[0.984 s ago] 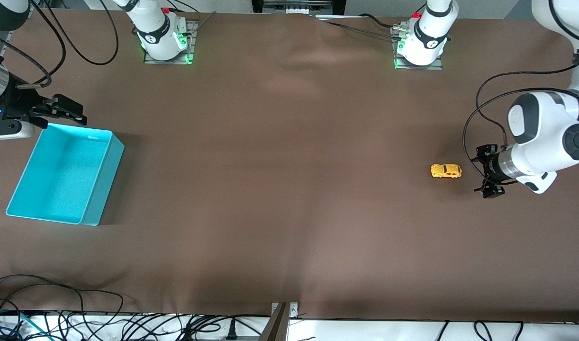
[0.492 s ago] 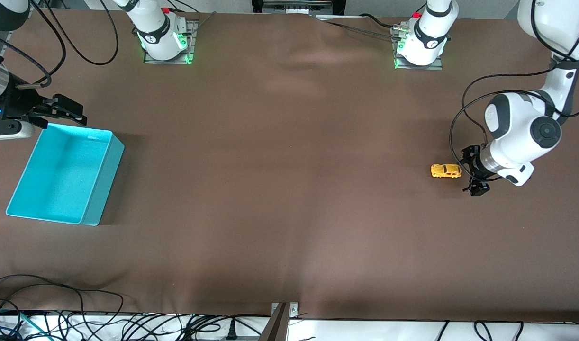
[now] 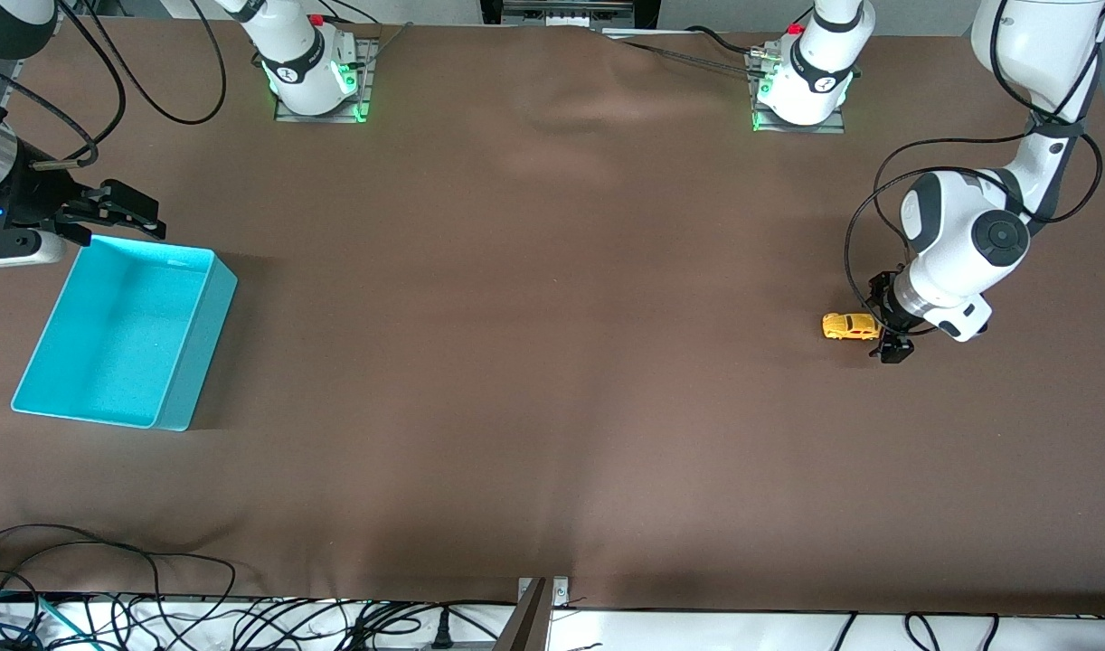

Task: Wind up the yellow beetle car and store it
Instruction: 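Lower the left gripper onto the yellow car and close on it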

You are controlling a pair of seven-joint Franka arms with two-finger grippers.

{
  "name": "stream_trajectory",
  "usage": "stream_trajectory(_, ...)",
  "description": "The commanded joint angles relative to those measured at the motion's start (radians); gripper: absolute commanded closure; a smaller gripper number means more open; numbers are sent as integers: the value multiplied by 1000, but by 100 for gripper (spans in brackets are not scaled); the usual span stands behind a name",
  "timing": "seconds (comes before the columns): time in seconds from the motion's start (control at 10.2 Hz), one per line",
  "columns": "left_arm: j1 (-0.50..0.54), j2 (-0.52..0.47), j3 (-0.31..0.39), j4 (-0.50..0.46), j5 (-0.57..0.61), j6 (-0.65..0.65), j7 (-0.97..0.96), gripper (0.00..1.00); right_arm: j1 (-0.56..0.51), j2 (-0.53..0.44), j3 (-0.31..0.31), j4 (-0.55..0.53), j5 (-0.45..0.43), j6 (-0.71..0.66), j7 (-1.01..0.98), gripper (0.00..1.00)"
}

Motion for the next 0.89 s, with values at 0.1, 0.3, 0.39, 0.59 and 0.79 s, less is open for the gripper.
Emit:
stream_trajectory(0.1,1,23,0,-29,30,81,-32,0,0,-1,2,1,-2,2,9,0)
stream_trajectory(0.3,4,24,0,-56,30,125,-32,0,2,-1,2,1,-2,2,10,0)
stream_trajectory(0.39,5,26,0,-56,30,125,-34,3,0,0,2,-1,-2,2,9,0)
stream_trajectory(0.59,5,23,1,-62,30,125,-78,42,2,3,2,-1,-2,2,10,0)
stream_trajectory(0.79,3,17,1,-62,30,125,-89,94,2,5,2,1,-2,2,10,0)
